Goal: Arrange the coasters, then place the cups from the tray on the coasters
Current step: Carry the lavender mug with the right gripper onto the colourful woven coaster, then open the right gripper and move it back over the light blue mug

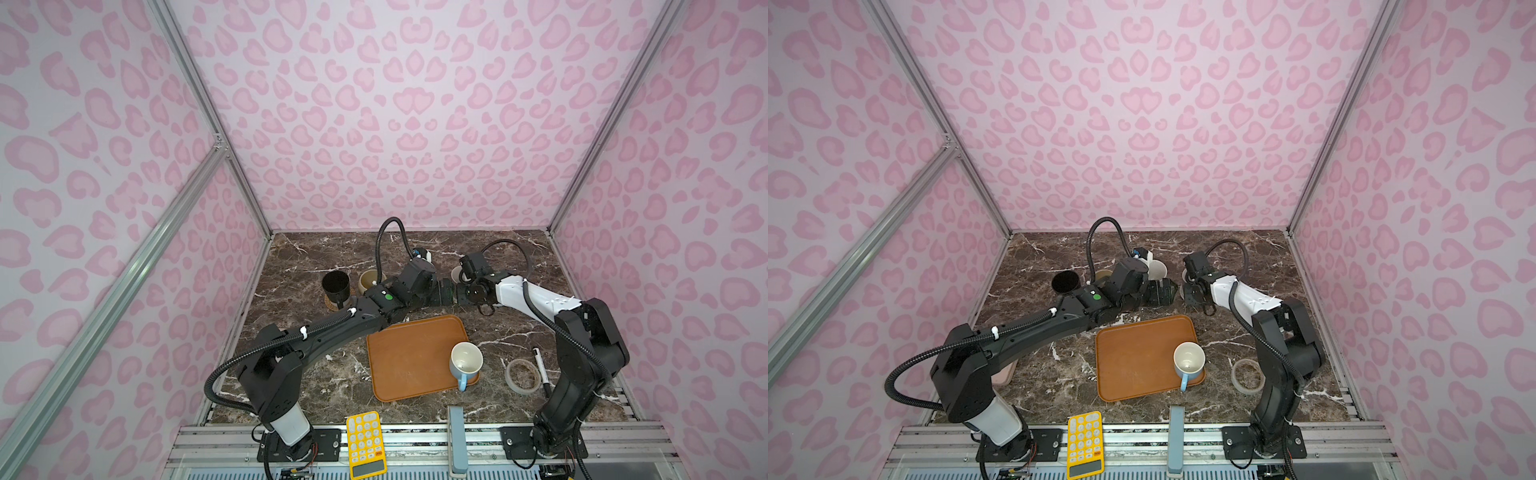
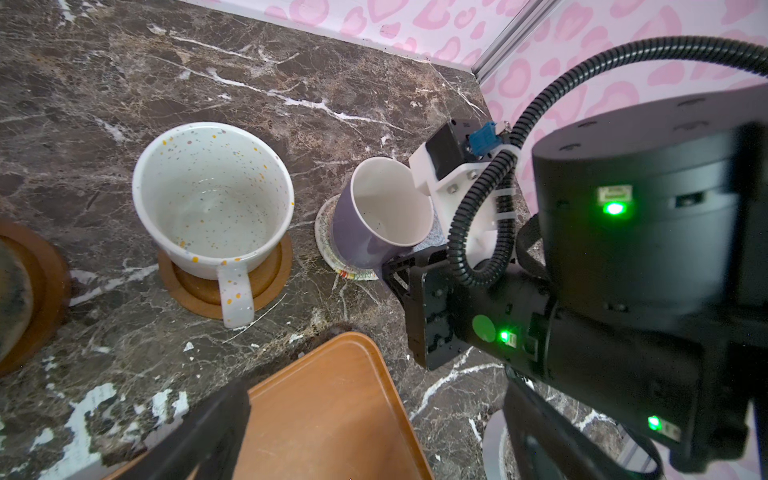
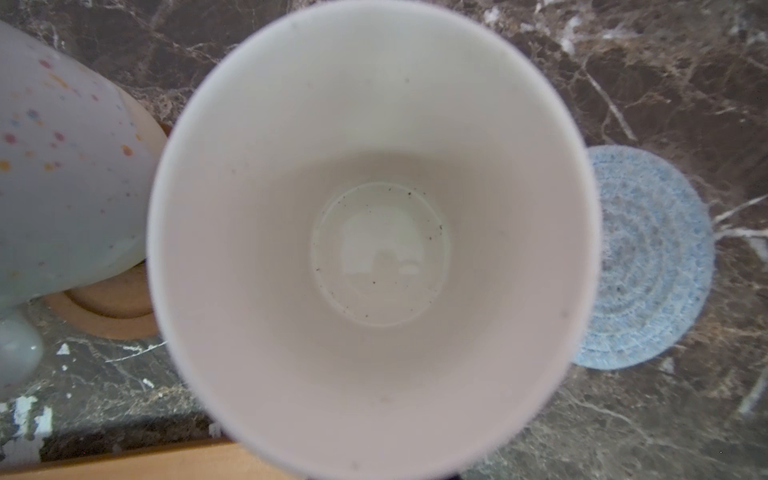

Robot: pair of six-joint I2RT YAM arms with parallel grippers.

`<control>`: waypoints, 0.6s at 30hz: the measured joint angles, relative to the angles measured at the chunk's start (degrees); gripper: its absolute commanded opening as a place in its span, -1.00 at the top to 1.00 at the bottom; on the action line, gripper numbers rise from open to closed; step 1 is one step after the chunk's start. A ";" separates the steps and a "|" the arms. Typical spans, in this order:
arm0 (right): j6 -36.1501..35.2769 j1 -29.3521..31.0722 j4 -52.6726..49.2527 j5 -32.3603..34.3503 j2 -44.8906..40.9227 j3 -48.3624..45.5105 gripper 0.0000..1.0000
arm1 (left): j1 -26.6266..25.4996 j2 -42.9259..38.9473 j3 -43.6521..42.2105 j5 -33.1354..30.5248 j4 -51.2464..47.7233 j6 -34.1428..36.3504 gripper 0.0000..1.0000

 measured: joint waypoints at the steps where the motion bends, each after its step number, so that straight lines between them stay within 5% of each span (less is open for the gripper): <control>1: 0.00 0.00 0.20 -0.04 0.09 0.00 1.00 | 0.07 0.00 0.11 -0.17 -0.07 0.13 -0.94; 8: 0.15 -0.07 1.29 -0.07 0.07 -0.48 1.00 | 0.66 -0.42 -0.33 0.26 0.04 0.42 -0.94; 11: 0.33 -0.09 1.29 -0.07 -0.46 -0.98 0.45 | 0.61 -0.81 -1.01 0.72 0.15 0.42 -0.94; 18: 0.83 -0.35 1.36 0.15 -0.74 -0.98 0.20 | 0.59 -2.32 -3.04 0.81 0.42 0.37 -0.94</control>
